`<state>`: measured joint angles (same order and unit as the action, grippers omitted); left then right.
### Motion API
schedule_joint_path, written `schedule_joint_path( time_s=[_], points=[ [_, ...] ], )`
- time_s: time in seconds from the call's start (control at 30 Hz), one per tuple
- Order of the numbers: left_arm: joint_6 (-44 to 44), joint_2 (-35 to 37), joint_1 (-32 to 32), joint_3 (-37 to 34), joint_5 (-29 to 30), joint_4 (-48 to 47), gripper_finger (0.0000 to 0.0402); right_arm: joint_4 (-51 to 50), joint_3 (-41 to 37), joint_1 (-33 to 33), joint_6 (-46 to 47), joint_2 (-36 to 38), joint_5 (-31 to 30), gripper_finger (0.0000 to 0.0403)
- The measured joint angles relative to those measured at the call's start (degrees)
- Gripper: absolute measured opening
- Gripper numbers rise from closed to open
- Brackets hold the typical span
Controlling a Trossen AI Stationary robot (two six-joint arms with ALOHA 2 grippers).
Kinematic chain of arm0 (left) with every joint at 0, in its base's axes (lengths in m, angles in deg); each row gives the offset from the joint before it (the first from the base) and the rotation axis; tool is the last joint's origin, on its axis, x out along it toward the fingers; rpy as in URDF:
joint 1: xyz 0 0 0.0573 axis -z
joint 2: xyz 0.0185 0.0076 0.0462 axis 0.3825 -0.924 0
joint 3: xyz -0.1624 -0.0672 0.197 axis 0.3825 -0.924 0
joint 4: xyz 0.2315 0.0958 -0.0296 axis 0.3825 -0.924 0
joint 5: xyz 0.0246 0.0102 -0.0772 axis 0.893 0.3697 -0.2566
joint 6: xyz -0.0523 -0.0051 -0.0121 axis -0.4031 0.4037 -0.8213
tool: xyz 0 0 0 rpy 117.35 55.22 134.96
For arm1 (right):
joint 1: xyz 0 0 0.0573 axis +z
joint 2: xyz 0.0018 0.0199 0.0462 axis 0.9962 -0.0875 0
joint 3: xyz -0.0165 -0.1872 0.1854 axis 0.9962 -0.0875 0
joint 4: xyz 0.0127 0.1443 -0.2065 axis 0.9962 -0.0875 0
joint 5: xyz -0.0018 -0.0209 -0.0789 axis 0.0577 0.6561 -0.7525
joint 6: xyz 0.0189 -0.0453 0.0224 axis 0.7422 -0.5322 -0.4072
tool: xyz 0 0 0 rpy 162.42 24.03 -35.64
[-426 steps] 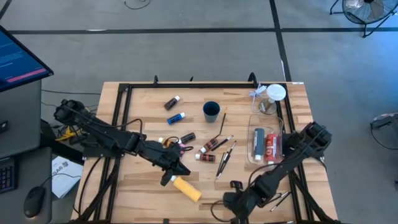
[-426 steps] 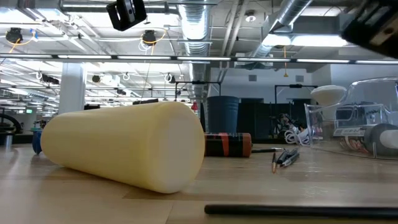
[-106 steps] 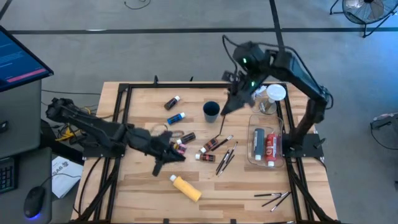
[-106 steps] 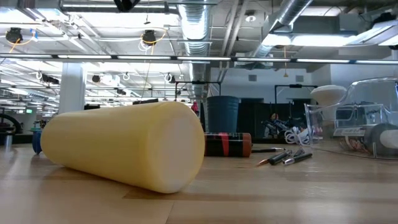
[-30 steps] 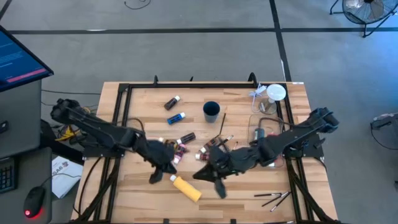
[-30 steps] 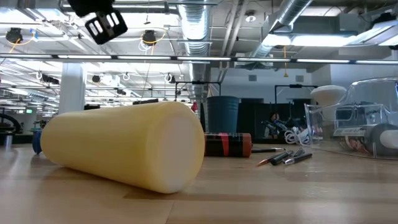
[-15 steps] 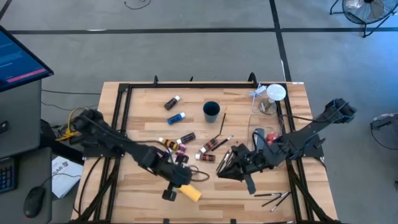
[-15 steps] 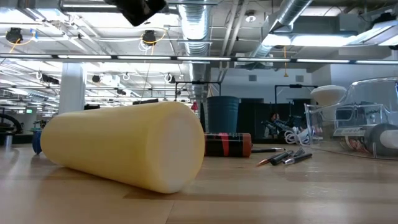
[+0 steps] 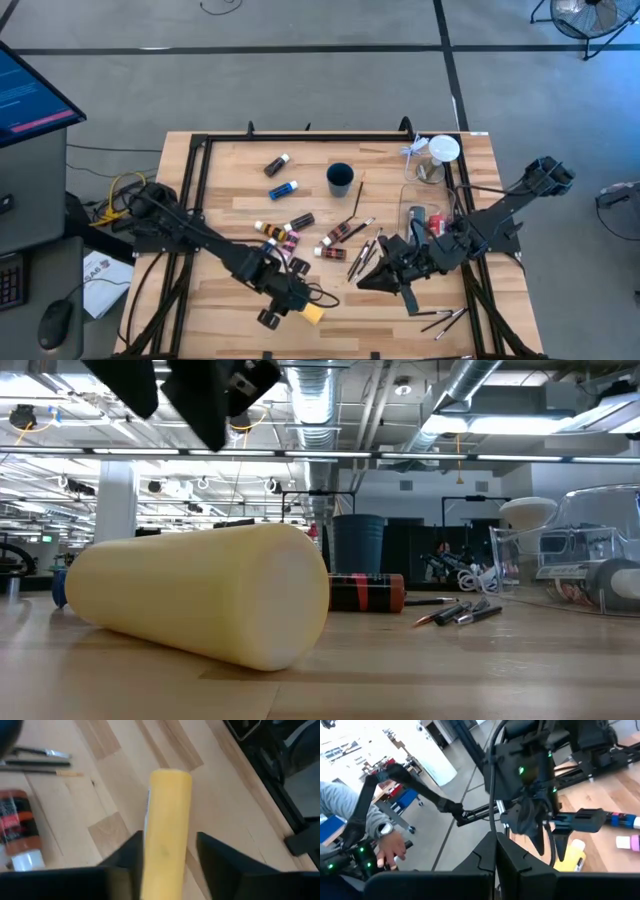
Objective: Pick & Place Paint Supplies
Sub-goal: Put the large yellow paint bottle into the transparent bin
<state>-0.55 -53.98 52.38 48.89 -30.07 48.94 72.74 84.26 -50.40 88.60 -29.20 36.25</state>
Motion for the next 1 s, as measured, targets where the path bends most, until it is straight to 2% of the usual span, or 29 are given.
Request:
schedule_joint_path(
  time_s=[0.13,0.23,0.33,0.5,0.63,0.77,0.87,1.0],
  points=[
    [0.0,-1.6,-0.1,0.1,0.0,0.7,0.0235,-0.8,0.0,-0.1,0.0,0.9,-0.6,0.0000],
    [-0.5,-4.1,0.1,0.0,-0.7,1.3,0.0270,-1.0,0.0,0.2,-0.3,1.1,-0.6,0.0000],
    [-0.5,-6.2,0.5,0.0,-1.1,1.6,0.0285,-1.0,0.0,0.4,-0.4,1.1,-0.6,0.0000],
    [-0.8,-8.8,0.2,0.0,-0.6,2.2,0.0288,-1.1,0.0,1.0,0.0,1.1,-0.6,0.0000],
    [-2.0,-10.8,0.2,0.0,-0.5,2.2,0.0284,-1.5,0.0,1.1,0.7,1.1,-0.6,0.0000],
    [-7.9,-11.8,-0.4,0.0,-0.7,2.4,0.0264,-1.8,0.0,1.4,1.3,1.1,-0.7,0.0000],
    [-15.1,-12.0,-1.4,0.0,-2.5,2.3,0.0231,-2.2,0.0,1.9,2.2,1.1,-1.3,0.0000],
    [-22.9,-12.1,-3.4,0.0,-6.4,2.4,0.0165,-2.4,0.0,1.9,2.4,1.1,-1.4,0.0000]
  ],
)
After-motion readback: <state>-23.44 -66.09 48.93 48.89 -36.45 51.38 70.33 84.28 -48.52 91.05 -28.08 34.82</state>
